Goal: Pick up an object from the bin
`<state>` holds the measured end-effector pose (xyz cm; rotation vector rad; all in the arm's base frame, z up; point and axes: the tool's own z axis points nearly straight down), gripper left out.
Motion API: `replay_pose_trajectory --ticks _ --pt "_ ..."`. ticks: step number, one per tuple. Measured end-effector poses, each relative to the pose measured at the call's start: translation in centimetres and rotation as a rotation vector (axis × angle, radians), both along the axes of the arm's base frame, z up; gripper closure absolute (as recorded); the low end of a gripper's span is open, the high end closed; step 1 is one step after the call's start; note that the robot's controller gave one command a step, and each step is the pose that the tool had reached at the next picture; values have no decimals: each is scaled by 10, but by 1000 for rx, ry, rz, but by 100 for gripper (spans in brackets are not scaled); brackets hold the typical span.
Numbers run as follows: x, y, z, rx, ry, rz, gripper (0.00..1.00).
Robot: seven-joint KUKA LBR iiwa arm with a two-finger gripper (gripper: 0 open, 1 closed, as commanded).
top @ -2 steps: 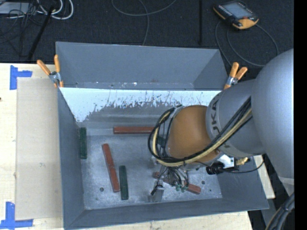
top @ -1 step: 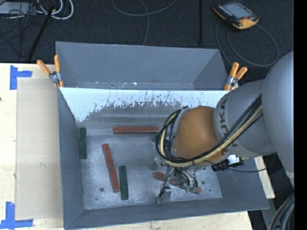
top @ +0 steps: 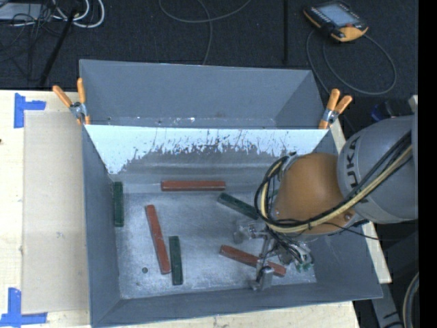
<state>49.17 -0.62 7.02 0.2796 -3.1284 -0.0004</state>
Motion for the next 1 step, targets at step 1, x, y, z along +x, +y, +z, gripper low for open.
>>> replay_pose_trajectory --ticks 1 --pt "9 -13 0 0 -1 -9 100"
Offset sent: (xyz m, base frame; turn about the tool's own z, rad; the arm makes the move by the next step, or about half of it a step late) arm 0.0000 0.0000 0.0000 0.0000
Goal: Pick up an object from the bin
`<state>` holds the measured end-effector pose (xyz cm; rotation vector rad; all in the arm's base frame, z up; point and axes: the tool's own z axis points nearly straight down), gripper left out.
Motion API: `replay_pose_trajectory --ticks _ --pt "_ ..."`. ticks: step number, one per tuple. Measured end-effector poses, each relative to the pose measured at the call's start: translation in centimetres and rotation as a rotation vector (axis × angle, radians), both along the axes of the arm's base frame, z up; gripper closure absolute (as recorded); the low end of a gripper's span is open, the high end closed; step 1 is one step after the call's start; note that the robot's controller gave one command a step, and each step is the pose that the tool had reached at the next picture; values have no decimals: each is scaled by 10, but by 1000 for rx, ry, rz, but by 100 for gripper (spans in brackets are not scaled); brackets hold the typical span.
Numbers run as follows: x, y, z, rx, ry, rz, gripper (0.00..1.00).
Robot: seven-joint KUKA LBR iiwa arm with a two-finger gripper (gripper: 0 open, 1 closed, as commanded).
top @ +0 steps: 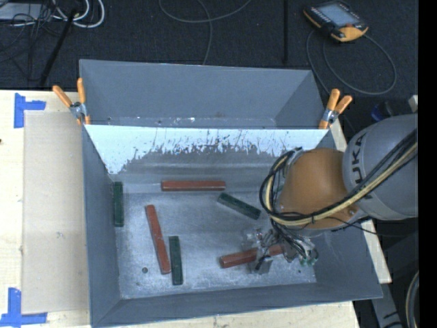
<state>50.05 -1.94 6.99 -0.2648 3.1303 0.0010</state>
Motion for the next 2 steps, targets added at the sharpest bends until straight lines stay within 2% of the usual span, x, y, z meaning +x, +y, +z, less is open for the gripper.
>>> replay_pose_trajectory --ticks 1,2 --pt "0 0 0 0 0 -1 100" --pt "8 45 130 0 0 41 100"
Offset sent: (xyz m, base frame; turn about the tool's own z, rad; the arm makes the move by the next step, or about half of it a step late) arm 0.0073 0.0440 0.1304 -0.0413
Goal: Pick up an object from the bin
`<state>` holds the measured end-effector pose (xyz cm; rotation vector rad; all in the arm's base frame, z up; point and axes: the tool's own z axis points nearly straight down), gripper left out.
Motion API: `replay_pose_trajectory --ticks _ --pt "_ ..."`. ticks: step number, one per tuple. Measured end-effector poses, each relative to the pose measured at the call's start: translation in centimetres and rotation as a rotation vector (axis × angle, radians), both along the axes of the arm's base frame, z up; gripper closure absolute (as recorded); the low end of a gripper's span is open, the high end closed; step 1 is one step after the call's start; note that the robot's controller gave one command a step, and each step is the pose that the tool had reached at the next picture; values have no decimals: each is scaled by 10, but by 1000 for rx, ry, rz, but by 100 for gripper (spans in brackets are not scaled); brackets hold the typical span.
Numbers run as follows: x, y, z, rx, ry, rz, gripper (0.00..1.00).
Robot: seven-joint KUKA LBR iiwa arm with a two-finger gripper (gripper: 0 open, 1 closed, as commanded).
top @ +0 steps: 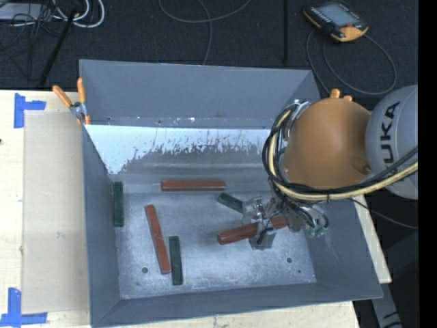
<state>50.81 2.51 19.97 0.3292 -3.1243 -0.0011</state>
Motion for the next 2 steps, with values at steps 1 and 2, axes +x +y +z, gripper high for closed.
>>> replay_pose_trajectory --ticks 1,2 --pt "0 0 0 0 0 -2 100" --pt "-4 -4 19 1 9 136 100"
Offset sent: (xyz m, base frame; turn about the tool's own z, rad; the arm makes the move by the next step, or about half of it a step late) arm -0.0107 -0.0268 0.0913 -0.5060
